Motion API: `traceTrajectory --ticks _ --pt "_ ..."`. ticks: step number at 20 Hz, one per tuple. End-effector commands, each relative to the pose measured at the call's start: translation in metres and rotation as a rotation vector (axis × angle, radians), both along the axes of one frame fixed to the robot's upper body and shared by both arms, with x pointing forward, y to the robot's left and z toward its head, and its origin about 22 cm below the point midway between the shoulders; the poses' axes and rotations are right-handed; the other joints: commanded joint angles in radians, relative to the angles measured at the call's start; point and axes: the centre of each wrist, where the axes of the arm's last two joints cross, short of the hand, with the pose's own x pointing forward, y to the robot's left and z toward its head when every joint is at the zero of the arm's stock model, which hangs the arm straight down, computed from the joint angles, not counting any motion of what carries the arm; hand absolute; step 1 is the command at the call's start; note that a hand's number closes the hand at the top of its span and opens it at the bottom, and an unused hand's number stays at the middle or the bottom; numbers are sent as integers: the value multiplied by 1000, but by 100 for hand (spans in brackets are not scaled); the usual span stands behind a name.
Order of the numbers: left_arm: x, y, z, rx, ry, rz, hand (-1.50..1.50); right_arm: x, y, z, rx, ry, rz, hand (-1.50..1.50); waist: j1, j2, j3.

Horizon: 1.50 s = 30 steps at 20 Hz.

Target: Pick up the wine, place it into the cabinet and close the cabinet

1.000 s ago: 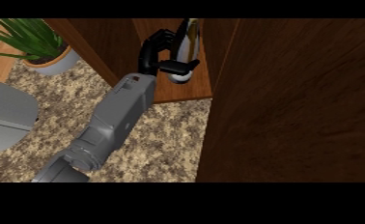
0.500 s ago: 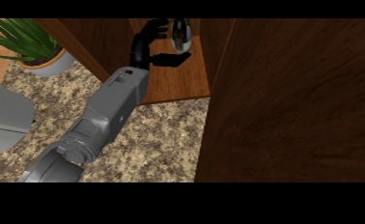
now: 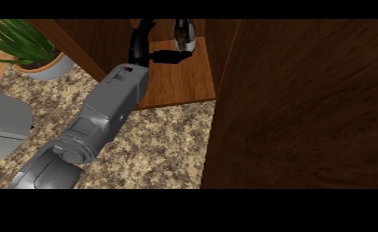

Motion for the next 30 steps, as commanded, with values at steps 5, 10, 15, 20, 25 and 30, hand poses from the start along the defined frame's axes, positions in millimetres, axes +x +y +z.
traceTrajectory --ticks 5,10,15,20,25,30 --pt "6 -6 16 -135 -54 -127 -150 -21 -5 22 78 35 49 -150 6 -7 0" --pt "7 -18 25 -244 -123 -184 150 -21 -8 26 56 25 43 -150 14 -7 -1" --pt "13 -30 45 -325 -139 -304 150 -21 -8 19 66 32 5 -150 47 -21 1" --pt "3 -43 27 -349 -124 -346 -150 -31 -13 35 79 52 23 -150 61 -26 1" --pt "1 -49 26 -372 -104 -392 -150 -37 -15 38 76 45 -10 -150 85 -42 1" --pt "-2 -47 22 -396 -91 -391 -150 -35 -19 39 69 53 -53 -150 99 -45 2"
